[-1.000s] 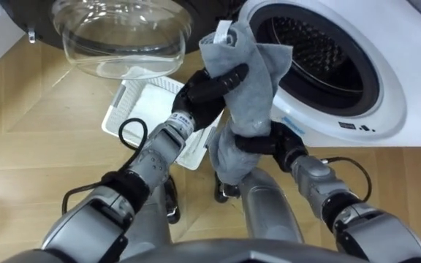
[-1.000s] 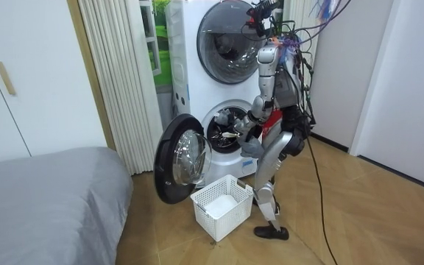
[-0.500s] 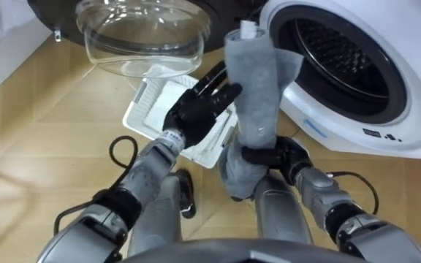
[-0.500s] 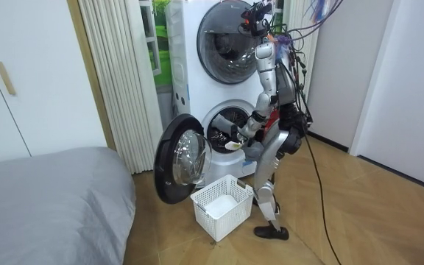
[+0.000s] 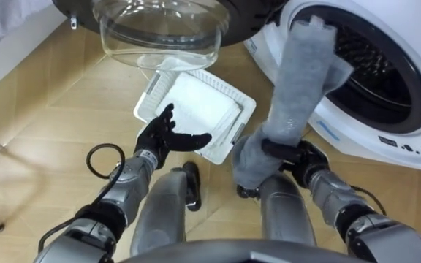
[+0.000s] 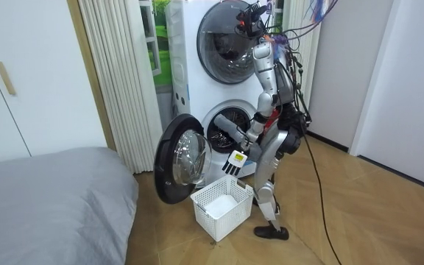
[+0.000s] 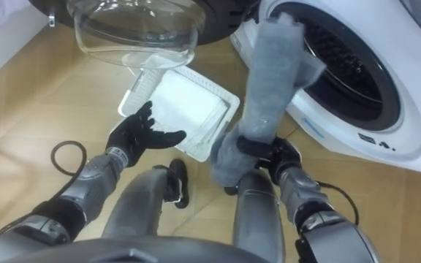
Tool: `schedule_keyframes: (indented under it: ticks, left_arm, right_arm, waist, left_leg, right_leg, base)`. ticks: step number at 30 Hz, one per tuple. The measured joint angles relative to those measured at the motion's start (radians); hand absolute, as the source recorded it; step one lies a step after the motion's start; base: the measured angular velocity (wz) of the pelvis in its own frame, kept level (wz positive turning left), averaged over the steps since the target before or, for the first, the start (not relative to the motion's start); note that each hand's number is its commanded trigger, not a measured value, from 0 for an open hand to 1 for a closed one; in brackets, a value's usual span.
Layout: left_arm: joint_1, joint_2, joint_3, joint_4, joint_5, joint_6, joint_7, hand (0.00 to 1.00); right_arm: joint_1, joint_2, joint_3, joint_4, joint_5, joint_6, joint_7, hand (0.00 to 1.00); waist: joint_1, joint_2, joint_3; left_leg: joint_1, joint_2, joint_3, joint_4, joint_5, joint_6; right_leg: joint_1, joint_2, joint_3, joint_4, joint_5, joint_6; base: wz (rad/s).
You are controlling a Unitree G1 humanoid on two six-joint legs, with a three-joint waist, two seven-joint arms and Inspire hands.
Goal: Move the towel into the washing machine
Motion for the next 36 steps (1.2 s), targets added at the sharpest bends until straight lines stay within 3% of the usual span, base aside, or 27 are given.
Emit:
schedule_keyframes:
  ticks: [6,10,13,15,17,21,24,27,28,29,30,32,36]
  left_arm:
    - [0.0,-0.011,0.009,0.003,0.008,0.009,0.072,0.0]
    - [-0.007,-0.01,0.01,0.003,0.008,0.031,0.114,0.0]
    - [-0.007,-0.006,0.01,0.004,0.006,0.049,0.129,0.0]
    - [-0.013,0.004,0.01,0.005,0.006,0.063,0.133,0.0]
    - [-0.024,0.019,0.01,0.004,0.007,0.084,0.135,0.0]
    - [-0.023,0.05,0.01,-0.013,0.024,0.102,0.137,0.0]
    - [-0.016,0.091,0.011,-0.039,0.031,0.115,0.141,0.0]
    - [-0.008,0.105,0.019,-0.082,0.037,0.118,0.169,0.0]
    - [-0.007,0.105,0.029,-0.098,0.037,0.117,0.183,0.0]
    - [0.0,0.105,0.032,-0.114,0.036,0.117,0.196,0.0]
    - [0.001,0.107,0.034,-0.125,0.036,0.116,0.201,0.0]
    - [0.012,0.112,0.051,-0.139,0.042,0.108,0.222,0.0]
    - [0.027,0.11,0.052,-0.161,0.092,0.101,0.26,0.0]
  right_arm:
    - [-0.033,-0.001,-0.045,0.047,0.232,0.038,-0.027,1.0]
    - [-0.067,-0.007,-0.071,0.075,0.318,0.073,-0.043,1.0]
    - [-0.087,-0.033,-0.106,0.075,0.389,0.095,-0.05,1.0]
    - [-0.099,-0.051,-0.11,0.078,0.425,0.101,-0.048,1.0]
    - [-0.114,-0.085,-0.114,0.086,0.463,0.127,-0.046,1.0]
    - [-0.154,-0.135,-0.181,0.116,0.493,0.165,-0.049,1.0]
    - [-0.191,-0.189,-0.192,0.106,0.529,0.211,-0.095,1.0]
    - [-0.23,-0.201,-0.2,0.082,0.53,0.22,-0.145,0.98]
    - [-0.254,-0.205,-0.219,0.074,0.538,0.232,-0.168,0.73]
    - [-0.274,-0.215,-0.23,0.065,0.568,0.238,-0.194,0.18]
    - [-0.283,-0.22,-0.237,0.054,0.581,0.24,-0.213,0.0]
    - [-0.328,-0.244,-0.274,0.018,0.634,0.267,-0.286,0.0]
    - [-0.372,-0.252,-0.302,0.007,0.707,0.287,-0.393,0.0]
  waist:
    - [-0.002,-0.019,0.0116]
    - [0.0,-0.03,0.0116]
    - [-0.001,-0.032,0.0112]
    - [-0.001,-0.044,0.01]
    - [-0.003,-0.07,0.0095]
    - [-0.006,-0.093,0.009]
    - [-0.005,-0.118,0.0078]
    - [-0.003,-0.14,0.007]
    - [-0.01,-0.147,0.0077]
    - [-0.015,-0.15,0.0082]
    - [-0.016,-0.154,0.0082]
    - [-0.042,-0.168,0.007]
    - [-0.068,-0.172,0.0071]
  left_leg:
    - [0.0,-0.015,-0.001,0.002,0.006,0.004]
    - [-0.025,-0.017,-0.001,0.019,0.007,0.005]
    - [-0.041,-0.032,-0.003,0.029,0.009,0.009]
    - [-0.049,-0.036,-0.004,0.036,0.01,0.011]
    - [-0.052,-0.049,-0.002,0.035,0.016,0.016]
    - [-0.067,-0.046,-0.002,0.05,0.017,0.018]
    - [-0.074,-0.041,-0.002,0.062,0.016,0.02]
    - [-0.086,-0.04,0.009,0.073,0.014,0.024]
    - [-0.091,-0.047,0.011,0.075,0.016,0.026]
    - [-0.1,-0.048,0.013,0.084,0.017,0.028]
    - [-0.103,-0.047,0.015,0.087,0.017,0.028]
    - [-0.108,-0.046,0.014,0.089,0.016,0.03]
    - [-0.126,-0.047,0.012,0.097,0.019,0.037]
  right_leg:
    - [-0.004,-0.017,0.002,0.018,-0.013,0.006]
    - [-0.026,-0.024,-0.002,0.038,-0.016,0.005]
    - [-0.044,-0.032,-0.002,0.055,-0.017,0.006]
    - [-0.056,-0.04,0.002,0.071,-0.017,0.006]
    - [-0.068,-0.05,0.004,0.087,-0.023,0.006]
    - [-0.073,-0.047,0.004,0.088,-0.02,0.01]
    - [-0.076,-0.049,-0.001,0.096,-0.017,0.009]
    - [-0.103,-0.057,0.012,0.123,-0.017,0.008]
    - [-0.113,-0.067,0.015,0.14,-0.02,0.006]
    - [-0.12,-0.068,0.018,0.143,-0.021,0.009]
    - [-0.123,-0.067,0.019,0.144,-0.021,0.009]
    - [-0.125,-0.066,0.016,0.142,-0.02,0.011]
    - [-0.129,-0.078,-0.003,0.145,-0.02,0.014]
  base:
    - [0.07]
    - [0.07]
    - [0.05]
    - [0.03]
    - [0.09]
    - [0.01]
    - [0.03]
    - [-0.03]
    - [0.04]
    - [0.04]
    - [0.03]
    - [0.02]
    - [0.16]
